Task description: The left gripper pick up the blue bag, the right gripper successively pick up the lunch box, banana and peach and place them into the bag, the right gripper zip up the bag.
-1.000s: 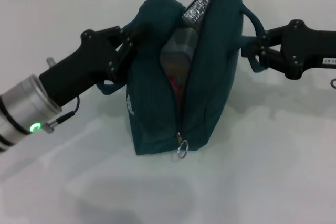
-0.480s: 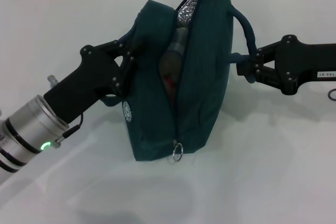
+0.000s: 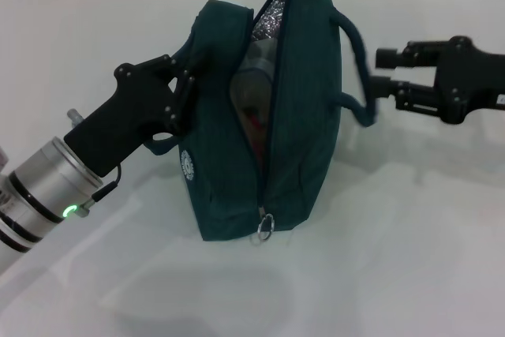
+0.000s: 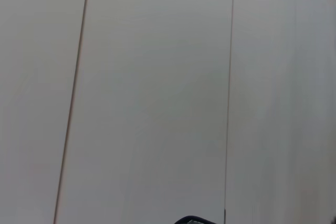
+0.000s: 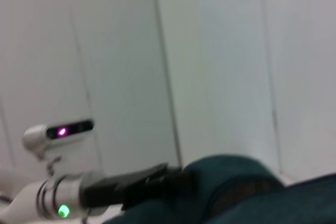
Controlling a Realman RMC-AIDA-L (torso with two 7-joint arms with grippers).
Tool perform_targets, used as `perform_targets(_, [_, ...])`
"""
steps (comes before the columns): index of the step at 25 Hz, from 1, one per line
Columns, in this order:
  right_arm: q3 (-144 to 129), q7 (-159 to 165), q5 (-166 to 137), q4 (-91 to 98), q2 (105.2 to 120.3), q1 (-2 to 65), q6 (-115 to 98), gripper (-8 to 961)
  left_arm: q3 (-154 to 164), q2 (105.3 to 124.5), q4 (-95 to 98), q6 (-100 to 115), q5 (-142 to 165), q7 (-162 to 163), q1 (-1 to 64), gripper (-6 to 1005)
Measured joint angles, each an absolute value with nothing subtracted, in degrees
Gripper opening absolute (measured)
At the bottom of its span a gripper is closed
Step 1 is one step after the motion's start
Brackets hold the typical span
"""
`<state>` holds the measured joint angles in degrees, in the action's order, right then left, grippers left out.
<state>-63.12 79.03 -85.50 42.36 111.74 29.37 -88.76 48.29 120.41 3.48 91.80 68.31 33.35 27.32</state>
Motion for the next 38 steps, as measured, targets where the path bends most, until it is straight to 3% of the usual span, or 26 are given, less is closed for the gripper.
perform_targets(4, [-55.41,72.9,-84.92,43.13,114.61,26.64,-93.46,414,48.3,120.42,3.42,90.92,68.16,32.5,27.8,39])
perform_targets(6, [-54.11,69.99,-84.58,43.66,115.17,25.3,-95.76,515,48.26,120.42,3.4,90.3,68.06,32.39,28.09,39])
perform_targets(12, [-55.47,65.4,-88.97,43.32,114.65,23.57,-106.78,508,48.25,120.44,3.36,89.1,67.43,32.26,28.5,39])
perform_targets(15, [-58.85,64.1,-94.47,42.2,115.29,23.66,-107.62,505,48.29,120.48,3.34,87.96,67.26,32.24,29.19,39])
perform_targets(23, [-77.75,59.1,-86.88,27.55,116.13,29.94,-85.79,502,48.28,120.59,3.25,87.41,67.21,32.21,29.63,39])
perform_targets(38, [-99.35,64.54,-72.5,27.41,116.18,35.95,-71.8,499,48.25,120.58,3.25,87.53,66.57,32.17,30.17,40])
